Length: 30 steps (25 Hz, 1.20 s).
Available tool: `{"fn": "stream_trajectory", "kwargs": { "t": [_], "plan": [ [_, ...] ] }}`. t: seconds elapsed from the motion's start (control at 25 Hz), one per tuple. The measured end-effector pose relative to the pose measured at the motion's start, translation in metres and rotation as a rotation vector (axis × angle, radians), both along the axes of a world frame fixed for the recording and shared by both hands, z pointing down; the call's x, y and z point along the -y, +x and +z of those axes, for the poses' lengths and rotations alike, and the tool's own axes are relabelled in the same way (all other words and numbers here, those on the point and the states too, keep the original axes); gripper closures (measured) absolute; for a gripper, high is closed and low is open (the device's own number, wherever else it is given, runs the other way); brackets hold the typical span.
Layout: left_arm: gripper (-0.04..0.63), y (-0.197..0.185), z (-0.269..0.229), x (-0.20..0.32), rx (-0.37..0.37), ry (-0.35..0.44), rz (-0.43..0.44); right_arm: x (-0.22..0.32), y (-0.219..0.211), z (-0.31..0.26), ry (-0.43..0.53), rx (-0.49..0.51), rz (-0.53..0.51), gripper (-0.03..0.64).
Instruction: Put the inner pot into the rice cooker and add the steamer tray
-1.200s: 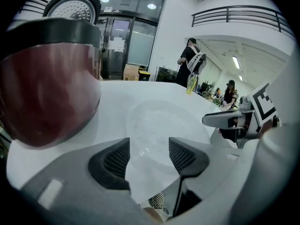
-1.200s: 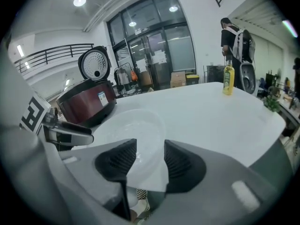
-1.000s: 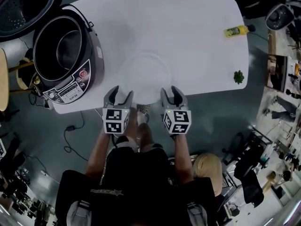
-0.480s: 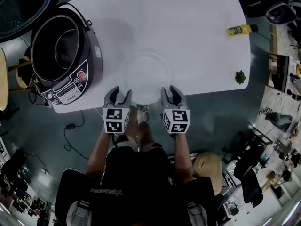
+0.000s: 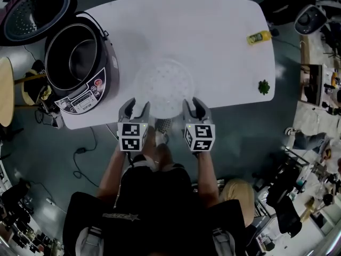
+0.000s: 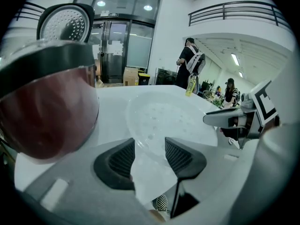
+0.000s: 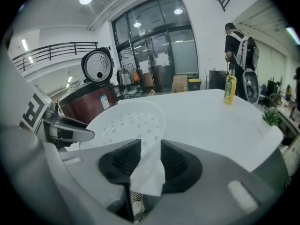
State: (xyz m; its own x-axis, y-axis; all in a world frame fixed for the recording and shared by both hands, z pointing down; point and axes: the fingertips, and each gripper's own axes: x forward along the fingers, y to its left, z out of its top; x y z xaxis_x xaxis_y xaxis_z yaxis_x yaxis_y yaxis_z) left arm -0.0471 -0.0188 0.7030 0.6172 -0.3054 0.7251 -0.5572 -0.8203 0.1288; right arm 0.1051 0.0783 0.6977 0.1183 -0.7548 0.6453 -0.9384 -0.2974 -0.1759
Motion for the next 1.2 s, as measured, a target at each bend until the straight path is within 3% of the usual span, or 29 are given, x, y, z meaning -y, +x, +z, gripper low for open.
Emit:
{"fn": "stream_trajectory", "kwargs": {
  "t": [0.8, 1.2],
  "plan": [
    [0.387, 0.0, -0.152, -0.003, -0.168, 0.229, -0.03, -0.001, 0.001, -0.157, 0.236, -0.174, -0.02, 0.491],
    [0.391, -0.018, -0.199, -0.006, -0.213, 0.337, -0.069, -0.003, -0.014, -0.203, 0.335, -0.221, -0.05, 0.491]
  ]
}}
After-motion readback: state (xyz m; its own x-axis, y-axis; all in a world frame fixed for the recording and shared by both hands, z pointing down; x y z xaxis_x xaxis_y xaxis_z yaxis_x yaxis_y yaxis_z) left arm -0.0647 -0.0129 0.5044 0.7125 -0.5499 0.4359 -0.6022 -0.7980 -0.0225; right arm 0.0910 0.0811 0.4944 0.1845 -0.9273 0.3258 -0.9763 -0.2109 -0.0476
